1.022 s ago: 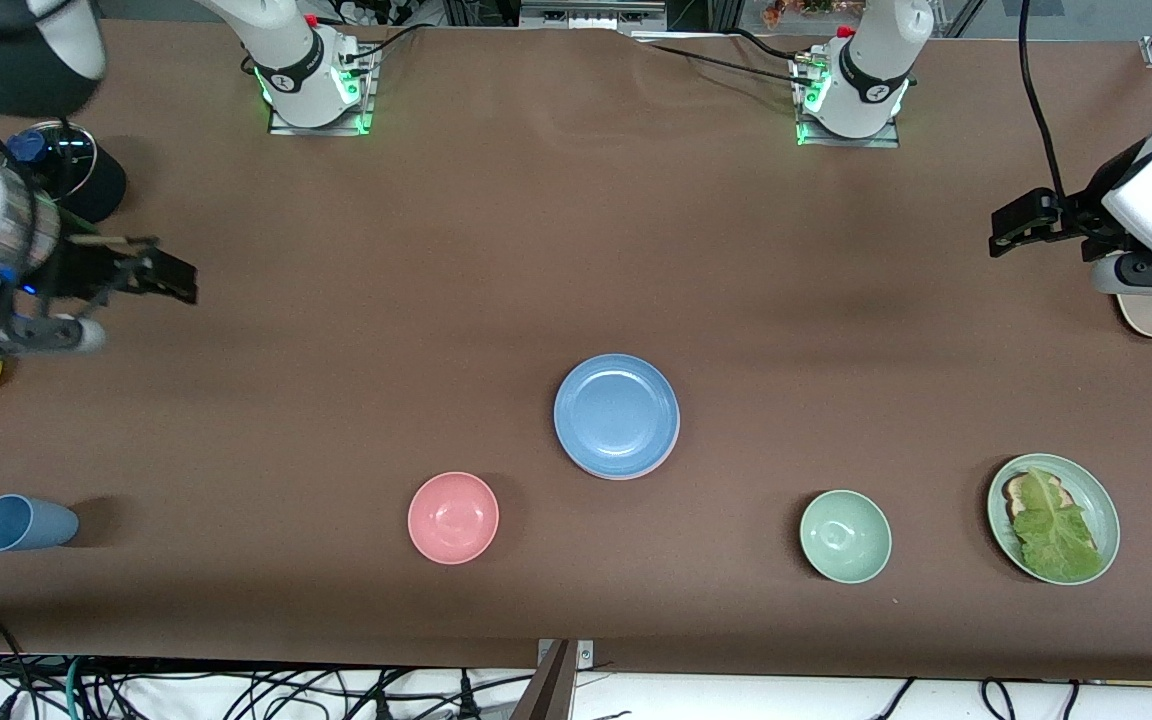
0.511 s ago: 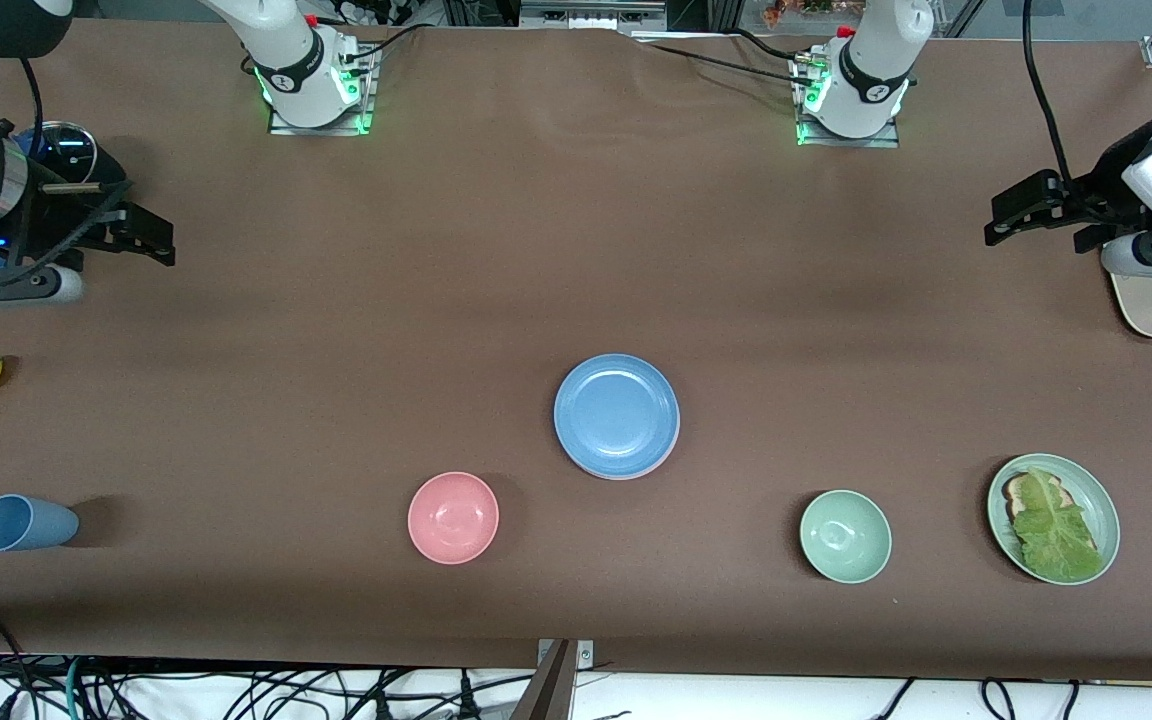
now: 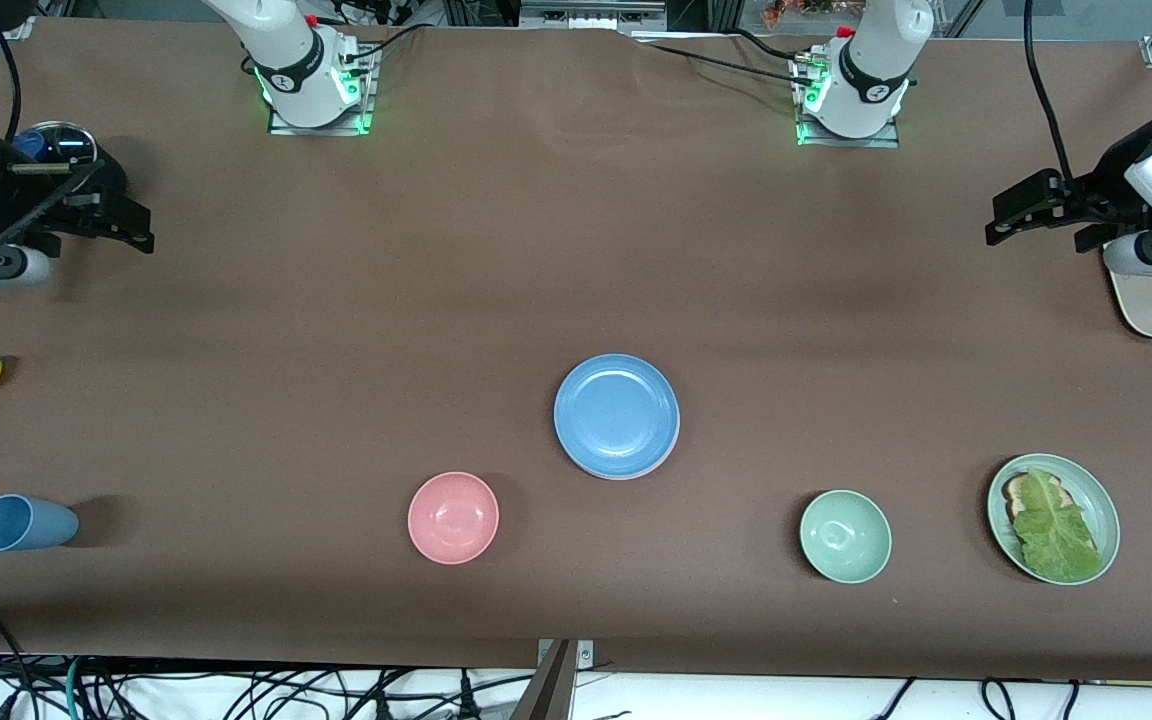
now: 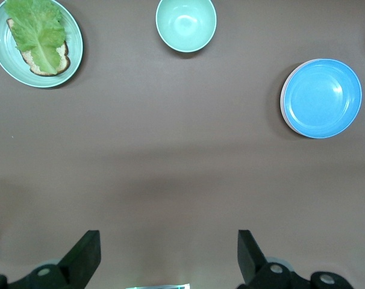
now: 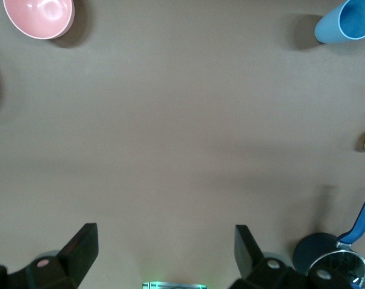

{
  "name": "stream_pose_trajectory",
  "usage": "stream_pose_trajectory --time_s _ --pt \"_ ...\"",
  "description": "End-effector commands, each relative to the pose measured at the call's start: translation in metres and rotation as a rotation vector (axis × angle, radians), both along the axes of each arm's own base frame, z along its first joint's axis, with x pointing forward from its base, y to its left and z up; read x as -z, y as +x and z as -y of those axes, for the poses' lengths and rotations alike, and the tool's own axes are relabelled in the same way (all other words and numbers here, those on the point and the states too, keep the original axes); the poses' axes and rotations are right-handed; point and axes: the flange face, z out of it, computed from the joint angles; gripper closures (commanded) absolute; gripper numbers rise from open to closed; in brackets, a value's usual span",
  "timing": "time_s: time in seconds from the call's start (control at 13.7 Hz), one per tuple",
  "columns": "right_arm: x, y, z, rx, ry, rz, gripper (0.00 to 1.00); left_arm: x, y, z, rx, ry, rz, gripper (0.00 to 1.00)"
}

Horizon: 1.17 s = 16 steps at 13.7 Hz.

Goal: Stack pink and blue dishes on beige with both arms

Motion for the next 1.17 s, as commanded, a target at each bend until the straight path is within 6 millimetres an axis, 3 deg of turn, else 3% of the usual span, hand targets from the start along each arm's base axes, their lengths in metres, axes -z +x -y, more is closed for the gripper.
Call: stream_pose_trajectory --time_s 0.0,1.09 --pt "-0.003 -0.012 -0.001 -0.014 0.005 -0.012 0.0 -0.003 -0.001 -0.002 0.01 -0.02 0.009 0.0" --pt "-0.003 -0.013 0.008 -0.012 0.056 -0.033 0.0 -0.001 0.002 -0.001 0.01 -0.017 0.007 0.0"
